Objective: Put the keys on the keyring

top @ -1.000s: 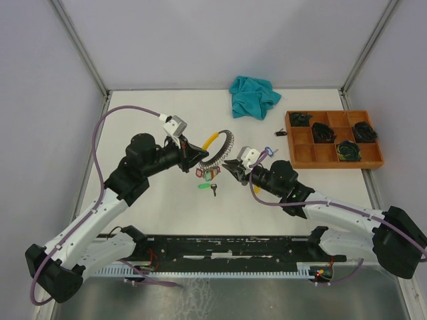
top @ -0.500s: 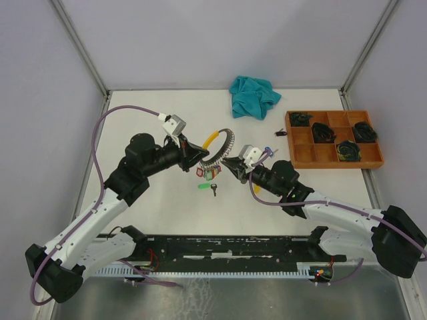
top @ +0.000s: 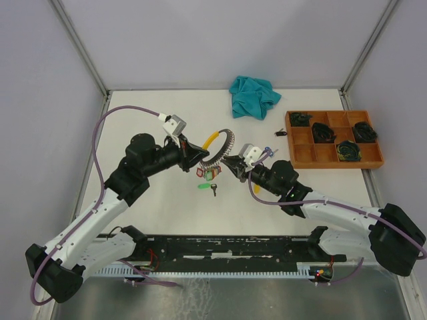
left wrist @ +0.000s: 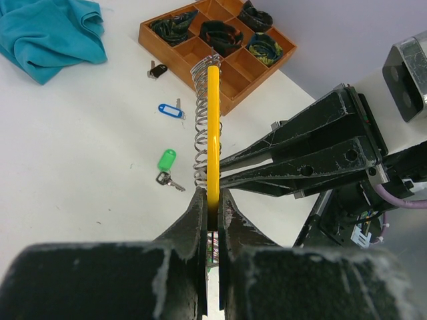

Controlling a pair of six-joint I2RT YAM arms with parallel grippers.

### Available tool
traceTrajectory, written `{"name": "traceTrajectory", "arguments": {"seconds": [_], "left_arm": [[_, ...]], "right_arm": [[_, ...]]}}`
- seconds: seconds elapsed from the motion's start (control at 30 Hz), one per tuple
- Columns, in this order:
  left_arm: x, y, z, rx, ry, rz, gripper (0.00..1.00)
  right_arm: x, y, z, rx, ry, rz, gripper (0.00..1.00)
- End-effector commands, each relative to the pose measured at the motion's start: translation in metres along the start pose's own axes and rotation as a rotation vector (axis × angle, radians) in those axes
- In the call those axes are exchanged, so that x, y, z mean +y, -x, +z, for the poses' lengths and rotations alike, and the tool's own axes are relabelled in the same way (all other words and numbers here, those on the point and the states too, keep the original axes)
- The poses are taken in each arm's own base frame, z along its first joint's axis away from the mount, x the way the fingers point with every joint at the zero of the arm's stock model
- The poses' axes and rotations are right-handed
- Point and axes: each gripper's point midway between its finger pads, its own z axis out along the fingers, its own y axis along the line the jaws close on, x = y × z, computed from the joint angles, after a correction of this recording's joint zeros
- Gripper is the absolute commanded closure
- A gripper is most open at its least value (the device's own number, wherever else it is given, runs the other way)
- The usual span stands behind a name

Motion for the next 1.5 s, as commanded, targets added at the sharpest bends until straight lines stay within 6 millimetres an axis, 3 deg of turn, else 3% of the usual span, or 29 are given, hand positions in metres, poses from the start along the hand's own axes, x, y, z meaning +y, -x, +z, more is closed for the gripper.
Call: {"name": "traceTrajectory", "arguments": {"seconds": [0.0,0.23,0.4,0.7,0.83,1.13,1.3,1.47], "left_arm": [[-0.014,0.025,0.000,-0.090,-0.054,0.012,0.97],[-0.014,0.024,-0.001,-0.090,-0.050,0.004,0.97],[-0.009,0.022,-0.001,-0.093,-0.022,-0.036,0.97],[0.015,0.003,0.002,-0.127,0.106,-0.253,0.96],[0.020,-0.011,0.004,-0.152,0.117,-0.377,0.88],[0.016,-0.044,0.006,-0.186,0.041,-0.573,0.55],[0.028,-0.065,0.003,-0.175,0.101,-0.637,0.39],[0.049,-0.086,-0.004,-0.149,0.224,-0.661,0.29]], "right_arm": [[-0.007,0.029,0.007,-0.087,-0.028,0.003,0.79],[-0.006,0.029,0.006,-0.088,-0.023,0.001,0.86],[-0.004,0.028,0.004,-0.074,-0.012,-0.007,0.99],[-0.003,0.023,-0.008,-0.047,-0.009,-0.013,0.99],[-0.002,0.020,-0.015,-0.029,-0.008,-0.016,0.99],[-0.001,0.013,-0.023,0.023,0.018,-0.026,0.99],[0.001,0.008,-0.025,0.062,0.076,-0.016,0.99],[0.003,0.004,-0.029,0.109,0.149,0.010,0.99]]}}
